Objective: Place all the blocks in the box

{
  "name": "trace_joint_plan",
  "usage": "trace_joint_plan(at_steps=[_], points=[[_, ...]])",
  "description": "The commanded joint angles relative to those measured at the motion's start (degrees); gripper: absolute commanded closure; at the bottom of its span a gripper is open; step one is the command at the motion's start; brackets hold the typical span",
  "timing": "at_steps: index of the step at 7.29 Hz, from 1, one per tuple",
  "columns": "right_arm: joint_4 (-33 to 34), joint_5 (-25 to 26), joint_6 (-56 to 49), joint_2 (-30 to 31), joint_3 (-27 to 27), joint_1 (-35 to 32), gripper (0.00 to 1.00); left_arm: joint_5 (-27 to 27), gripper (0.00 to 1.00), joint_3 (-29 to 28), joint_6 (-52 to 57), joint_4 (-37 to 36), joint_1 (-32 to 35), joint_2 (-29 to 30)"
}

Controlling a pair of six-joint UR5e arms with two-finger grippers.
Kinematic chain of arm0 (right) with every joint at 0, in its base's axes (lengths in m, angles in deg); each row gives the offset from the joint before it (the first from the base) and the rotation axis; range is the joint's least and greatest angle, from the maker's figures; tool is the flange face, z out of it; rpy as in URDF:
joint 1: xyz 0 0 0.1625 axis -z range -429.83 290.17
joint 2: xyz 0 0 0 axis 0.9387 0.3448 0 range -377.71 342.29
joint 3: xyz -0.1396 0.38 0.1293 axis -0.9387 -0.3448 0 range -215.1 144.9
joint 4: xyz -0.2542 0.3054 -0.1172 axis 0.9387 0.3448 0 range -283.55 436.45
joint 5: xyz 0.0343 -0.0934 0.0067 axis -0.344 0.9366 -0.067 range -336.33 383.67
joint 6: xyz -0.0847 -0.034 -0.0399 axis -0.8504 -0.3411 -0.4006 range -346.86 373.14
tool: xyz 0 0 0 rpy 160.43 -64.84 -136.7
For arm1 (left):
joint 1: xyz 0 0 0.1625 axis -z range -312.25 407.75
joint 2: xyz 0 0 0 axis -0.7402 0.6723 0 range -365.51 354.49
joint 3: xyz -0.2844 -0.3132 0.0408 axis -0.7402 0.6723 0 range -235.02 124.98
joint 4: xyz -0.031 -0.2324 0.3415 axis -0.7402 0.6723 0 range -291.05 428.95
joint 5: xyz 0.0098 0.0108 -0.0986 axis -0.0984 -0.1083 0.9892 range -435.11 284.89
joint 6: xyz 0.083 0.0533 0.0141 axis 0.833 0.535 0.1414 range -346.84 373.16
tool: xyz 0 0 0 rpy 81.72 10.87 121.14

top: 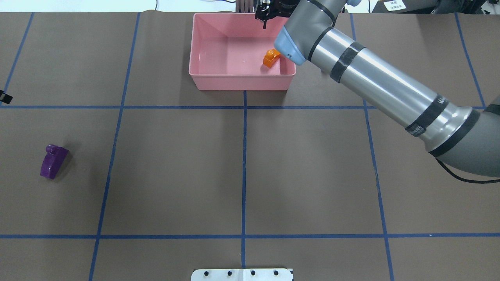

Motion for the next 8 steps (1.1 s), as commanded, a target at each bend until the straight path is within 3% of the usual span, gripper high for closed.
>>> trace_joint_plan(at_steps=[1, 4, 6, 8], points=[[12.43, -2.05, -8.96, 8.60, 16.30, -3.31, 0.00, -6.13, 0.00, 1.32, -11.12, 7.17, -8.94, -2.90], [14.33, -8.89, -19.17, 23.88, 31.27, -9.72, 0.00, -7.56, 0.00, 6.06, -11.60, 8.17, -16.08, -6.76], [14.15, -8.82, -22.36, 27.52, 32.19, -10.18, 0.00, -13.67, 0.00, 5.98, -11.60, 7.99, -20.55, -8.00], [14.07, -8.55, -23.69, 28.50, 32.19, -10.18, 0.00, -15.47, 0.00, 5.19, -11.51, 7.99, -22.25, -8.01]])
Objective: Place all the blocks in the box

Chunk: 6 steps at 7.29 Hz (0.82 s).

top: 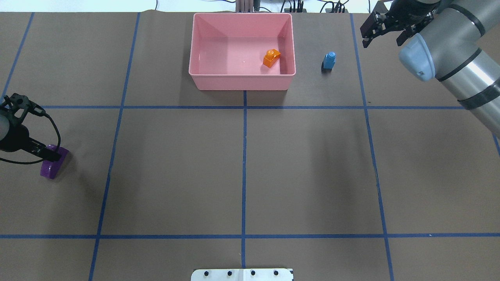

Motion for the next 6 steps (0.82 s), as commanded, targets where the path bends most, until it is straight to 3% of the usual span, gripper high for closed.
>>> trace_joint_plan(at_steps=[1, 2, 3, 6], points=[[-0.03, 0.26, -0.73, 0.74, -0.05, -0.06, 0.00, -1.14, 0.16, -0.23, 0.06, -0.02, -1.70, -0.11], [-0.03, 0.35, -0.82, 0.74, -0.32, 0.03, 0.00, -1.14, 0.70, -0.23, 0.06, 0.07, -1.71, -0.11], [-0.21, 0.53, -0.82, 1.26, -0.49, 0.03, 0.00, -1.23, 1.00, -0.23, 0.06, 0.07, -1.71, -0.11], [-1.43, 0.70, -2.31, 1.36, -3.11, 0.21, 0.00, -0.70, 1.00, 0.56, -0.20, 0.24, -1.53, 0.50]])
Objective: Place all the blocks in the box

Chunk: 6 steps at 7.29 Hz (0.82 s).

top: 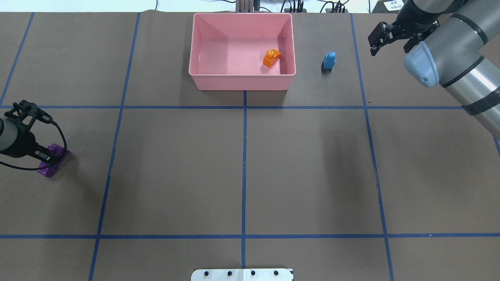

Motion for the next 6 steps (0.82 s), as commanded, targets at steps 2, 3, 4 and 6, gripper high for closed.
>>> trace_joint_plan(at_steps=[2, 3, 4, 6], points=[[-8.63, 0.09, -0.05, -0.16, -8.06, 0.16, 0.00, 0.14, 1.00, 3.66, -4.34, 0.08, 2.01, 1.61], [-12.50, 0.17, 0.03, -0.08, -11.06, 0.16, 0.00, 0.67, 1.00, 4.47, -14.56, -0.10, 3.77, 5.10], [-14.63, 0.26, 0.21, -0.16, -12.83, 0.33, 0.00, 0.58, 1.00, 4.30, -22.93, -0.71, 3.70, 9.92], [-15.26, 0.70, 0.47, -1.30, -14.94, 0.86, 0.00, 0.41, 1.00, 2.64, -39.97, -2.46, 4.22, 21.94]])
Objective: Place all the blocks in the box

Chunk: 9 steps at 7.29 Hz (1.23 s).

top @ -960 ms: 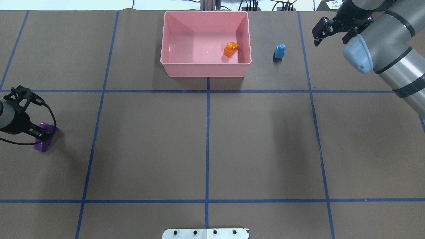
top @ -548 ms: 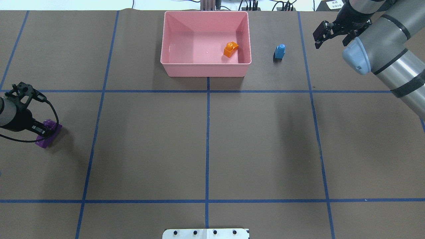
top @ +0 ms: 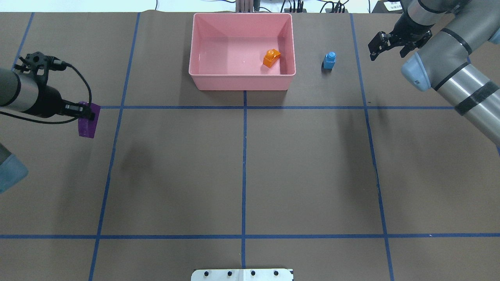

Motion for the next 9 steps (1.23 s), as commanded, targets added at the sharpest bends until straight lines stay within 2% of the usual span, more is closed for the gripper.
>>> trace_joint_plan(at_steps=[1, 3, 4, 5, 6, 7, 8, 9], points=[[-0.77, 0.24, 0.84, -3.92, -4.52, 0.27, 0.00, -0.35, 1.00, -3.54, -17.85, -5.22, 0.50, 16.61], [-0.77, 0.33, 3.30, -10.77, -12.08, 0.27, 0.00, -0.79, 1.00, -16.23, -28.51, -6.14, 0.59, 32.97], [-0.95, 0.33, 5.05, -12.63, -14.37, 0.35, 0.00, -4.19, 1.00, -24.05, -31.43, -6.31, 0.59, 39.92], [-5.56, 0.41, 7.50, -13.17, -17.18, 0.44, 0.00, -6.40, 1.00, -33.70, -33.63, -6.14, 0.42, 46.69], [-10.83, 1.55, 10.40, -13.70, -20.60, 1.40, 0.00, -9.03, 1.00, -41.54, -34.09, -5.53, 0.24, 51.37], [-11.58, 5.21, 13.82, -14.92, -21.77, 3.93, 0.00, -13.93, 1.00, -45.53, -34.27, -5.35, -1.59, 52.81], [-11.67, 7.08, 15.68, -15.54, -21.78, 5.53, 0.00, -15.19, 0.60, -46.01, -33.22, -5.26, -2.82, 52.74], [-11.67, 7.18, 15.79, -15.55, -21.78, 5.98, 0.00, -15.29, 0.01, -45.49, -30.69, -5.17, -4.58, 52.74]])
